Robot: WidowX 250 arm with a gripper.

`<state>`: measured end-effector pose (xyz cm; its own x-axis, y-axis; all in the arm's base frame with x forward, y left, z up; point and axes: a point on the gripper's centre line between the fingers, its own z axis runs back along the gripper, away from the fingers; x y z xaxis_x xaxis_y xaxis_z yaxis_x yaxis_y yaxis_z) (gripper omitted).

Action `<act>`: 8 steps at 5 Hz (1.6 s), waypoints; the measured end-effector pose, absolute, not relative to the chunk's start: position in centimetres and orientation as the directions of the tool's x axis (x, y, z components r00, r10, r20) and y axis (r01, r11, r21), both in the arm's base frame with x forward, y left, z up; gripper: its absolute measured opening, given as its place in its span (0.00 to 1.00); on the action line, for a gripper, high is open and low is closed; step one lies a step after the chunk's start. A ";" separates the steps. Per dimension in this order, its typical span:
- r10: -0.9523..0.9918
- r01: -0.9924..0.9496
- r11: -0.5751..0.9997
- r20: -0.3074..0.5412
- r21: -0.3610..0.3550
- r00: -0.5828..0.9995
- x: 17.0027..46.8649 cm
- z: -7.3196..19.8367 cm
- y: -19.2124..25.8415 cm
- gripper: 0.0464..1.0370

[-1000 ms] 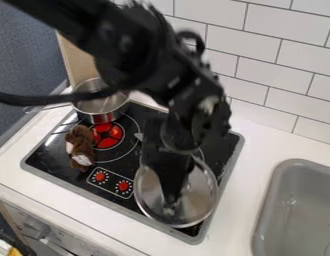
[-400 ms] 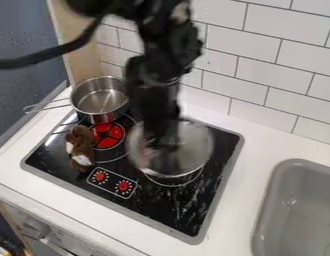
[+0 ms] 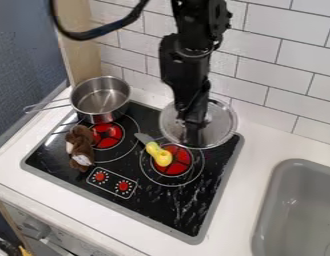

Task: Moving the cover above

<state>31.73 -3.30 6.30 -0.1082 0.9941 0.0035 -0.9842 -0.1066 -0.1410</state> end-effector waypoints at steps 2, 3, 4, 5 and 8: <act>0.997 -0.995 -0.070 -0.018 -0.071 -0.069 34.6 2.5 -4.0 0.01; 0.999 -0.998 -0.047 -0.026 -0.048 -0.046 35.6 1.2 -5.0 0.01; 0.999 -0.999 -0.031 -0.013 -0.035 -0.031 36.0 0.4 -5.6 0.01; 1.000 -0.999 -0.022 -0.011 -0.028 -0.021 36.2 -0.4 -5.7 0.01; 0.998 -0.996 -0.069 -0.001 -0.047 -0.069 35.7 -0.7 -5.7 0.42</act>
<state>35.70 -5.69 -0.72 -0.0692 0.9976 -0.0006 -0.9965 -0.0692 -0.0472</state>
